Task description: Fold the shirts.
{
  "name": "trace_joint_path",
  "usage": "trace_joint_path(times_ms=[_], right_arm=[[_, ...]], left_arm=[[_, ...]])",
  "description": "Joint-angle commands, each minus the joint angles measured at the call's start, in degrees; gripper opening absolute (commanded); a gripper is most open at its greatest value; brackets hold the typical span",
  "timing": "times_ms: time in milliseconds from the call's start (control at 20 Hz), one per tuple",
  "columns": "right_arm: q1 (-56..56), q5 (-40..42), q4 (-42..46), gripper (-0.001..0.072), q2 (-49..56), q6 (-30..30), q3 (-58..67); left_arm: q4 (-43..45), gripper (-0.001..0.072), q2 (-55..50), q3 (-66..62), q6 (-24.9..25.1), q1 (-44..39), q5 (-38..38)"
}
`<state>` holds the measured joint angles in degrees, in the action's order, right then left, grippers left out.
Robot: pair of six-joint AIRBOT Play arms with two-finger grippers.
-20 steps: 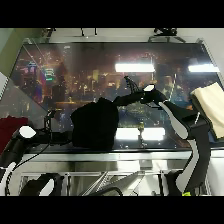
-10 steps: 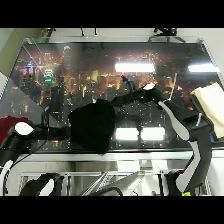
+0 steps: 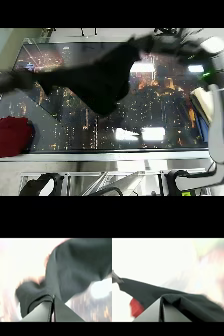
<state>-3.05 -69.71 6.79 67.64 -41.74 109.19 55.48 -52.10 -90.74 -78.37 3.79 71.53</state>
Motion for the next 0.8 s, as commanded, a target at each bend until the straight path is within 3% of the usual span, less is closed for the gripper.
trace_joint_path(times_ms=[0, 150, 350, 600, 650, 700, 750], right_arm=[[1.0, 6.1, 12.3, 0.0020, -7.4, -2.1, 9.5], [1.0, 5.3, 17.9, 0.0021, -6.9, -6.2, 9.1], [-0.4, 0.8, 21.2, 0.0021, 2.6, -9.9, 5.8], [-0.5, 0.3, 23.4, 0.0023, 22.6, -12.6, 3.7], [-0.6, 1.0, 23.4, 0.0132, 26.2, -13.5, 3.7], [-0.6, 1.9, 23.4, 0.0333, 29.3, -13.7, 3.7], [-0.4, 2.3, 23.5, 0.0345, 31.2, -13.8, 3.7]], left_arm=[[0.1, 0.0014, -4.1, -24.7, -2.8, -0.5, 3.3], [0.1, 0.0013, -8.8, -29.2, -3.8, -4.4, 4.6], [5.3, 0.0014, -13.7, -17.3, -3.7, -9.6, 3.5], [8.0, 0.0014, -25.2, -0.9, -2.6, -9.4, -0.3], [8.0, 0.0014, -27.5, 1.4, -2.6, -9.0, -2.3], [7.9, 0.0014, -30.0, 3.2, -2.6, -8.2, -4.2], [7.9, 0.0014, -32.3, 4.0, -2.6, -7.4, -4.9]])
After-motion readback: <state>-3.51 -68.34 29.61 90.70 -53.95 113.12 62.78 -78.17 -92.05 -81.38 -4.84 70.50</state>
